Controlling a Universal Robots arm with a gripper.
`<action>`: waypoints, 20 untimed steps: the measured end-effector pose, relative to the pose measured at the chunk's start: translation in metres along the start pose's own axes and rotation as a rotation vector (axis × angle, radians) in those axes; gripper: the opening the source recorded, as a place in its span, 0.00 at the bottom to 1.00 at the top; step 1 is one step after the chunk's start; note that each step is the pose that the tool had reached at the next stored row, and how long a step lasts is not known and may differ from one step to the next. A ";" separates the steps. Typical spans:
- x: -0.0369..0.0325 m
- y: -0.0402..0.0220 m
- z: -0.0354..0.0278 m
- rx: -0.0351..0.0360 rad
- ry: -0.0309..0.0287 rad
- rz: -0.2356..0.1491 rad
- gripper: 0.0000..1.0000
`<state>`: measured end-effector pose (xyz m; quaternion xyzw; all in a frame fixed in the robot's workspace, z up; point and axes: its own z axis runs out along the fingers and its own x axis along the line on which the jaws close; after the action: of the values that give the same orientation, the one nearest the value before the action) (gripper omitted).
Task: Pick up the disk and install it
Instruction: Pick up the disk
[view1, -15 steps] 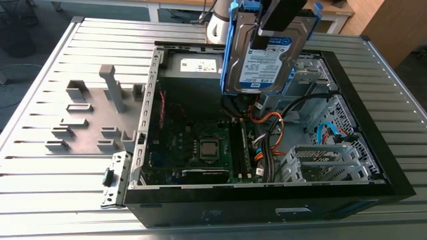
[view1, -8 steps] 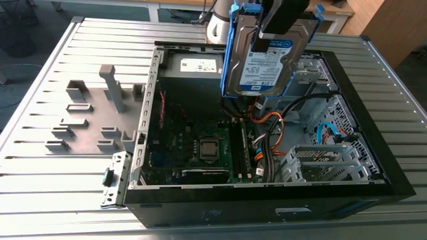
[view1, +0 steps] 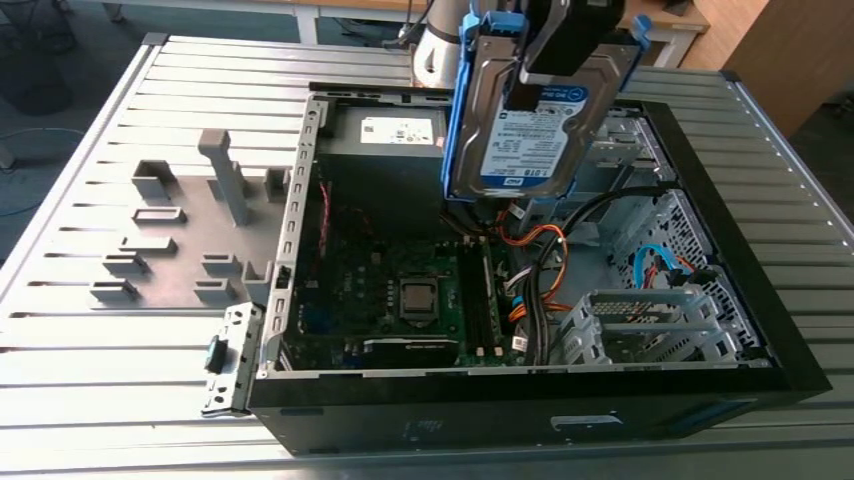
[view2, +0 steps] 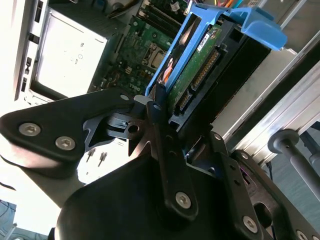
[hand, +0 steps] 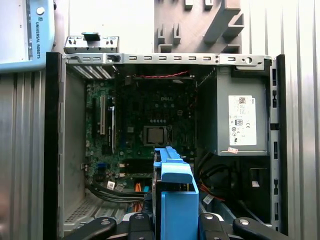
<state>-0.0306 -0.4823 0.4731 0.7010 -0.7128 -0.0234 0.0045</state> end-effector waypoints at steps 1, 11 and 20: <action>0.0008 0.0000 0.0000 0.0000 0.0001 0.000 0.36; 0.0091 -0.0002 -0.0002 0.0000 0.0005 0.000 0.36; 0.0202 -0.0003 -0.0005 0.0000 0.0006 0.000 0.36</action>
<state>-0.0306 -0.5025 0.4731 0.7010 -0.7128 -0.0232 0.0047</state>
